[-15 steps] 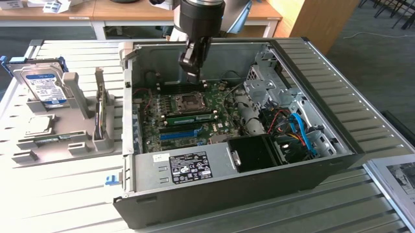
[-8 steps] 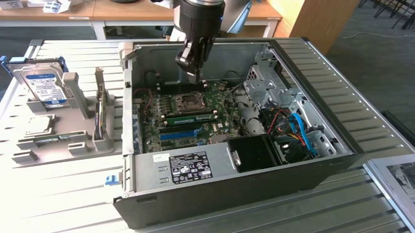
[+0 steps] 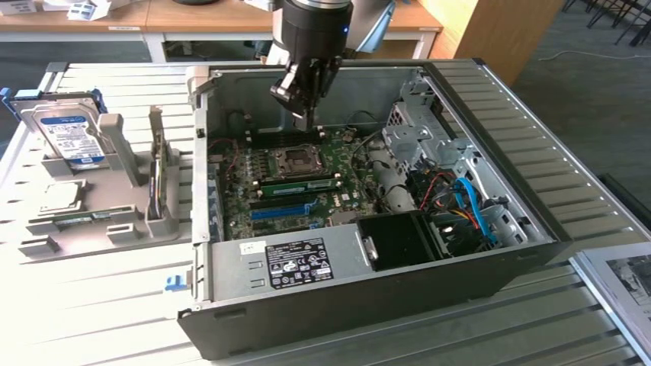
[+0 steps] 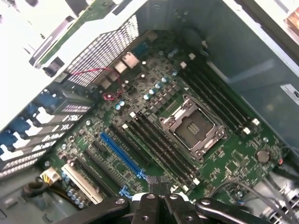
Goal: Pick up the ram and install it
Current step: 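Press down the ram until it locks into place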
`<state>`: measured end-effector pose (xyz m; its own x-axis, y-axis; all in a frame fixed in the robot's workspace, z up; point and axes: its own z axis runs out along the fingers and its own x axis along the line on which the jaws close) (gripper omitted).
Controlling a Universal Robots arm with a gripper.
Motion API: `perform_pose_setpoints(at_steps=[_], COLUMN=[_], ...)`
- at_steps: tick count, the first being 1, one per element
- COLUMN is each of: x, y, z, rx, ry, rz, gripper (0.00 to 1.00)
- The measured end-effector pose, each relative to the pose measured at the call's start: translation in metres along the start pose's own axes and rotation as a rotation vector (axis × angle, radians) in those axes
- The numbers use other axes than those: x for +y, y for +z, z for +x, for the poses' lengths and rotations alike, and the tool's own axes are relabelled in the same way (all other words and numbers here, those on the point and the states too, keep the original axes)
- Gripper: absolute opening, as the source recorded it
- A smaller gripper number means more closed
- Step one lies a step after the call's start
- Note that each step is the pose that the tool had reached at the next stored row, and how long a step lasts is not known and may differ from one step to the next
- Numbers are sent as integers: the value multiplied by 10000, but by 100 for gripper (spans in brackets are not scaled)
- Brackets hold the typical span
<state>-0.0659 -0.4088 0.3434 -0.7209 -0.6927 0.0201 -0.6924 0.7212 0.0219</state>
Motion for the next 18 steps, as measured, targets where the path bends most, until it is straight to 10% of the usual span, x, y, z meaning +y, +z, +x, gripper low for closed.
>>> perform_pose_setpoints(at_steps=[18], x=[0], y=[0], z=[0], rx=[-57], ry=[2612], rz=[-53], gripper=[10])
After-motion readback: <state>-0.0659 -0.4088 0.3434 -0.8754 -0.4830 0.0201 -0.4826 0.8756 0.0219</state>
